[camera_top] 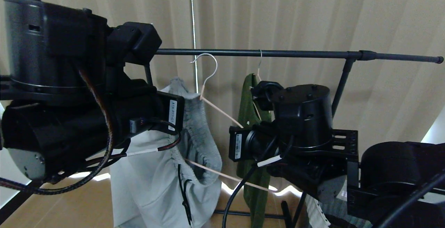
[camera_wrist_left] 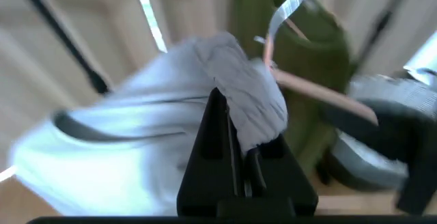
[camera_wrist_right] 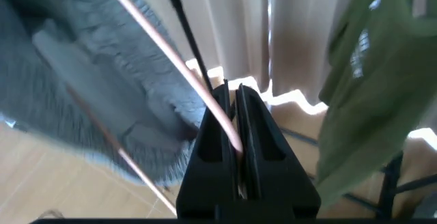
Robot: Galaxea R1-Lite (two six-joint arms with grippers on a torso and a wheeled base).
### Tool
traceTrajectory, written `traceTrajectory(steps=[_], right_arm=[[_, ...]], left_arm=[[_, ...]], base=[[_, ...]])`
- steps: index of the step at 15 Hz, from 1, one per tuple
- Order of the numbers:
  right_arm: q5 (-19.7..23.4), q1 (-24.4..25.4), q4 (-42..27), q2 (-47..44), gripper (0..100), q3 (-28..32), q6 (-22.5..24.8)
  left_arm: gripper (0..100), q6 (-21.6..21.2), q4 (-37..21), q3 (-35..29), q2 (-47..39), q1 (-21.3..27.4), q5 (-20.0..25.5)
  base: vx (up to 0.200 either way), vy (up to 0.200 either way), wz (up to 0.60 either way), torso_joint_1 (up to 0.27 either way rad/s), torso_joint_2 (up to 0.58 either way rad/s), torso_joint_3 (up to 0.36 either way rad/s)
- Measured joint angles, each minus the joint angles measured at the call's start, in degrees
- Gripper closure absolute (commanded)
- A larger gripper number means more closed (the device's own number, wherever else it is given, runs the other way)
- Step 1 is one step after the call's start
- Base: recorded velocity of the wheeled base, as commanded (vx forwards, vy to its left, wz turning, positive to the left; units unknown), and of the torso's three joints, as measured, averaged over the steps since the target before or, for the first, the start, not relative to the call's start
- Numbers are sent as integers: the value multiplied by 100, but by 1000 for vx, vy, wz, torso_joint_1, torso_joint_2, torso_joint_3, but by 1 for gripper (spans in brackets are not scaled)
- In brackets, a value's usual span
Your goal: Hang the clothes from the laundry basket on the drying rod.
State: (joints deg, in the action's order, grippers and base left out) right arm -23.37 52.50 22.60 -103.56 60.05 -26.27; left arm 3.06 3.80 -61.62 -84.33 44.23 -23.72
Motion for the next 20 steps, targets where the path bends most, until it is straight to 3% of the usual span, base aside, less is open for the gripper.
traceTrajectory(steps=[8, 9, 15, 18, 20], right_arm=[[354, -174, 1087, 424, 100, -713, 699], [363, -177, 1169, 461, 100, -785, 714], [375, -260, 1193, 646, 100, -903, 853], [630, -538, 1193, 836, 100, -1014, 1070], [976, -848, 1185, 1023, 100, -1246, 1468]], left_arm=[[100, -20, 32, 212, 96, -2, 20], [0, -27, 33, 239, 110, 0, 20], [0, -150, 77, 542, 306, 282, 46], [0, -533, 394, 948, 647, 345, 391], [0, -1096, 783, 1284, 981, 222, 816]], base=[[0, 0, 0, 0, 0, 0], [0, 0, 0, 0, 0, 0], [0, 0, 0, 0, 0, 0], [0, 0, 0, 0, 0, 0], [0, 0, 0, 0, 0, 0]])
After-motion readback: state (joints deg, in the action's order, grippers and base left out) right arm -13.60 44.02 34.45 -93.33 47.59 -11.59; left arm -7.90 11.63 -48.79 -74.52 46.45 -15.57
